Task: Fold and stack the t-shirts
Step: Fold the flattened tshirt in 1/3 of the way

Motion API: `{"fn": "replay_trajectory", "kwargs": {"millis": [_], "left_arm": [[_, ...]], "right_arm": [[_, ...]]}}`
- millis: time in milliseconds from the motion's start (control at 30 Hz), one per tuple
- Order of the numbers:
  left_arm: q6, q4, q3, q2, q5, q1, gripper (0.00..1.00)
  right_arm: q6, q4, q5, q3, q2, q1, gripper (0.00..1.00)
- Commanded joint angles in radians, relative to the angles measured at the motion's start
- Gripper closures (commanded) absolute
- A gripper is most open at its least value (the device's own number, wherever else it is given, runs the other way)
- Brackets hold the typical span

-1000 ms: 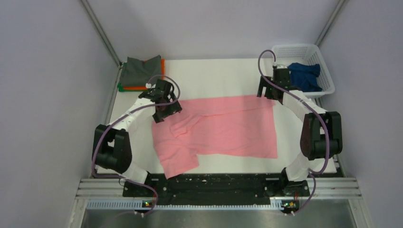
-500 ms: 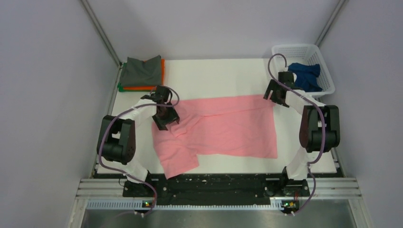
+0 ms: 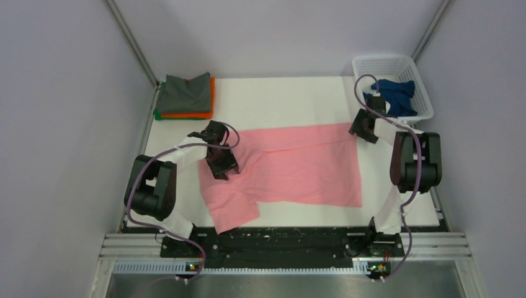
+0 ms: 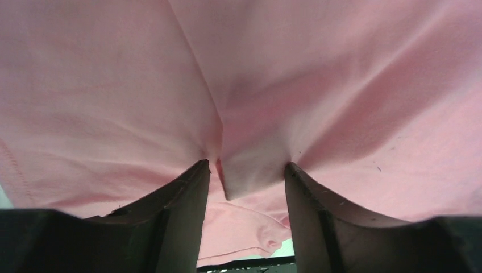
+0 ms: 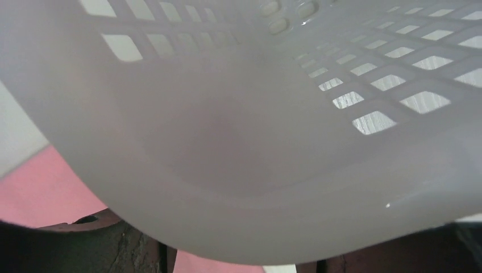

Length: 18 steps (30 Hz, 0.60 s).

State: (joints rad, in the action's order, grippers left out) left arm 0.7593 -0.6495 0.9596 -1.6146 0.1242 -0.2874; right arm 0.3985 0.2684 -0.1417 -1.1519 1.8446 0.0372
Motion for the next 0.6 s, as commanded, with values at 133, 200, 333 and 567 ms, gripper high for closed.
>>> {"fn": "replay_trajectory", "kwargs": {"millis": [133,200,333,567], "left_arm": [[0.015,0.071,0.004,0.043,0.049,-0.006,0.73],[0.020,0.084,0.016,0.040,0.057,-0.006,0.83],[0.021,0.079,0.040,0.051,0.054,-0.004,1.00],[0.020,0.076,0.056,0.110,0.049,0.007,1.00]], "right_arm": [[0.017,-0.058,0.078,-0.038,0.041,0.012,0.52],[0.016,-0.061,0.079,-0.039,0.046,0.012,0.52],[0.017,-0.074,0.112,-0.039,0.052,0.012,0.58],[0.020,-0.088,0.116,-0.024,0.054,0.012,0.68]]}}
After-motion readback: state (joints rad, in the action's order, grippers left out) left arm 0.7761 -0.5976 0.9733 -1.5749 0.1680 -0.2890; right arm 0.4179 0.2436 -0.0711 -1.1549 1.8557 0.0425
